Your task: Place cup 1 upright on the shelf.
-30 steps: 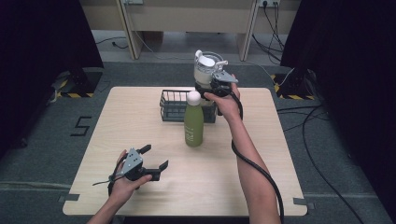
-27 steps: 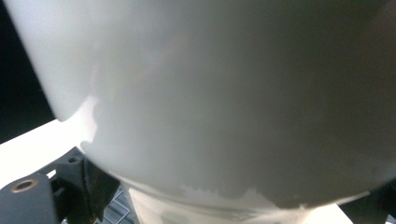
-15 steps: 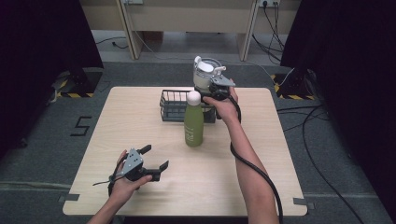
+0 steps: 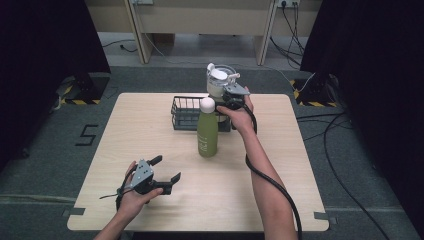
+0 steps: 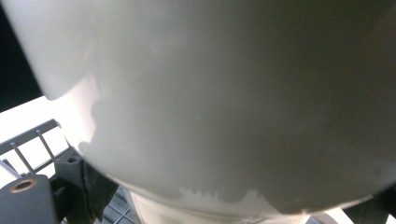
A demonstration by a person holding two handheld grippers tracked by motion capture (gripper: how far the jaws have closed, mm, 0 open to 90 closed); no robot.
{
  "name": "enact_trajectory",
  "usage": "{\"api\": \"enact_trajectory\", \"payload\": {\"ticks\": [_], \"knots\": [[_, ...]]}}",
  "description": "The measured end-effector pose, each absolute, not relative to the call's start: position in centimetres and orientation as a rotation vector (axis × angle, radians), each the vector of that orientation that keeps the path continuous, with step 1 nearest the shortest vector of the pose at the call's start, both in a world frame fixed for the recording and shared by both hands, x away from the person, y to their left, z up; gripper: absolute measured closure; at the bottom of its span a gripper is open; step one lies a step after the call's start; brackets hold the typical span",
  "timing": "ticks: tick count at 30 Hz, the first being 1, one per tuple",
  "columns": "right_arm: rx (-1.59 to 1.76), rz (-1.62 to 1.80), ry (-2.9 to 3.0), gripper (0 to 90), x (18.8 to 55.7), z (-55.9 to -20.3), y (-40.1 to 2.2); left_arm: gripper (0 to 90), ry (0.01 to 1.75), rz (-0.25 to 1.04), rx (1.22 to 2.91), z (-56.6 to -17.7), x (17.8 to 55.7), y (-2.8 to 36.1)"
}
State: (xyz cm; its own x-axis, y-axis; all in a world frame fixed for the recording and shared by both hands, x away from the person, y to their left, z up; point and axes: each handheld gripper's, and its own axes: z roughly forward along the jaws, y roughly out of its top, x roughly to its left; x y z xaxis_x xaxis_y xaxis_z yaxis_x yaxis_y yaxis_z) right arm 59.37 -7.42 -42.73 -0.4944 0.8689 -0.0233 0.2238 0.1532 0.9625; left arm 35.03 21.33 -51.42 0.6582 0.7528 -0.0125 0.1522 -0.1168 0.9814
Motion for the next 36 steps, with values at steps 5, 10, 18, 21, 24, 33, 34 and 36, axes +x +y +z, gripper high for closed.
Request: {"api": "enact_trajectory", "payload": {"ticks": [5, 10, 18, 21, 24, 33, 34, 36], "knots": [[1.036, 1.376, 1.806, 9.3, 59.3, -43.0, -7.3, 4.9, 0.748, 0.604, 1.646, -51.4, 35.0, 21.3], [1.038, 1.373, 1.790, 7.5, 59.1, -43.3, -6.9, 4.9, 0.746, 0.607, 1.647, -51.4, 34.9, 21.3], [1.038, 1.400, 1.793, 2.1, 58.6, -43.1, -7.6, 4.8, 0.745, 0.606, 1.645, -51.5, 34.9, 21.2], [1.033, 1.406, 1.802, 2.9, 58.2, -43.1, -8.2, 4.9, 0.743, 0.607, 1.646, -51.4, 34.9, 21.2], [1.032, 1.409, 1.803, 3.2, 57.9, -43.0, -8.5, 4.8, 0.742, 0.611, 1.651, -51.4, 34.9, 21.2], [1.036, 1.398, 1.805, 4.4, 56.3, -43.1, -10.2, 4.4, 0.737, 0.622, 1.650, -51.2, 35.1, 21.1], [1.038, 1.397, 1.799, 4.5, 56.1, -43.1, -10.4, 4.3, 0.737, 0.623, 1.650, -51.2, 35.1, 21.0], [1.039, 1.396, 1.791, 4.5, 55.9, -43.1, -10.8, 4.2, 0.736, 0.626, 1.648, -51.1, 35.1, 21.0]]}}
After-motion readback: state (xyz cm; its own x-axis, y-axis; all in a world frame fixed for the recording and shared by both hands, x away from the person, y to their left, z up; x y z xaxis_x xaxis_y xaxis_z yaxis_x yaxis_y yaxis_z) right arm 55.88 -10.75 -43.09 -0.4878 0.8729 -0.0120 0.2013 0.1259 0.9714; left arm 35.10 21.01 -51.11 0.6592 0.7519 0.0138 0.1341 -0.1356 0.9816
